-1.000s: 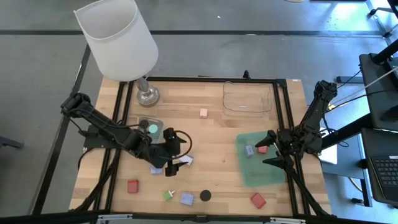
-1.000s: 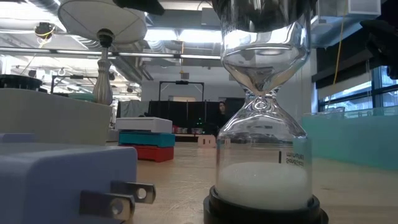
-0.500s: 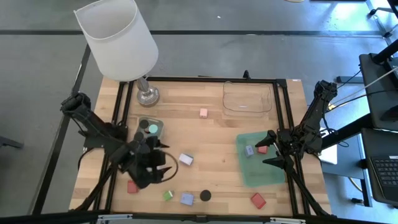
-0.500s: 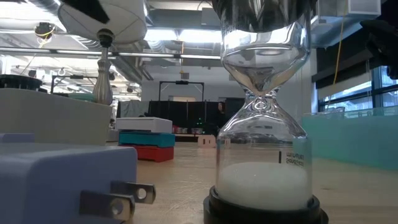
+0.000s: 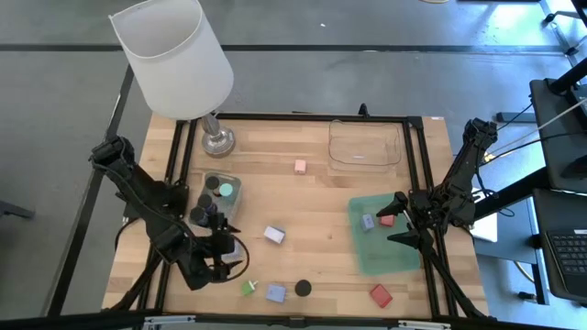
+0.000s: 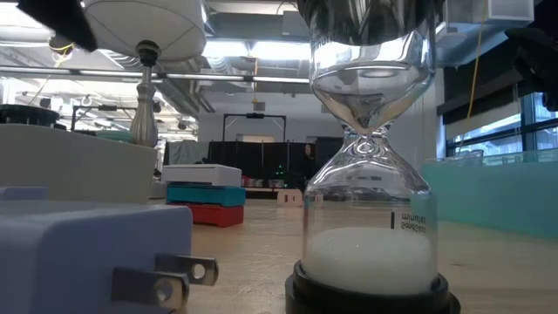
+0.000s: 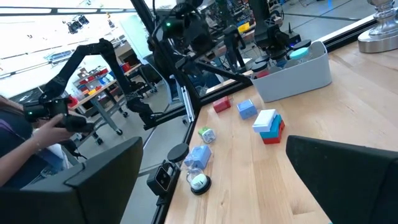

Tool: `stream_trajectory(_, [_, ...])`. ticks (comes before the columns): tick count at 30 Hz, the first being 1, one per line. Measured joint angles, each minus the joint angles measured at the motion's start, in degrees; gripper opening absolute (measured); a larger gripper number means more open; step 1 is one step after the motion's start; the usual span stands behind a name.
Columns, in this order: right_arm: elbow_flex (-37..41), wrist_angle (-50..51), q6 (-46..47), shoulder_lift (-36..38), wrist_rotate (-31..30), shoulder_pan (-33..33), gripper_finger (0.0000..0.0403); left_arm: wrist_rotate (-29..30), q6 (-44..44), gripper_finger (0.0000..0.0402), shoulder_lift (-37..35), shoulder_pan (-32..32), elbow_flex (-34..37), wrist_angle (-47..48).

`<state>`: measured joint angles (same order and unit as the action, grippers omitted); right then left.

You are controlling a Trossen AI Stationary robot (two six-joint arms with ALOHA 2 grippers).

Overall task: Pick & Place Office items
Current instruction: Put the top blue charger adapter into the green bin

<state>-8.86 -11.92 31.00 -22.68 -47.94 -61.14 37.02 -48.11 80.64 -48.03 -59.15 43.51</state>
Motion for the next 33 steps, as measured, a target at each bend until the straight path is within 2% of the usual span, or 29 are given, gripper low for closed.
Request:
stream_trajectory(4, [0.0, 0.01, -0.01, 0.0, 0.0, 0.0, 0.04, -4.91, 0.71, 0.04, 0.0, -0.4, 2.88, -2.66])
stream_trajectory(12, [0.0, 0.01, 0.0, 0.01, 0.0, -0.01, 0.04, -4.86, -3.37, 0.04, 0.0, -2.4, 12.45, -15.38])
stream_trajectory(24, [0.0, 0.02, 0.0, 0.0, 0.0, -0.02, 0.04, -5.67, -7.18, 0.04, 0.15, -3.01, 21.02, -16.57])
stream_trajectory(33, [0.0, 0.02, 0.0, -0.01, 0.0, -0.02, 0.04, -5.41, -7.7, 0.04, -0.11, -3.02, 22.07, -16.83])
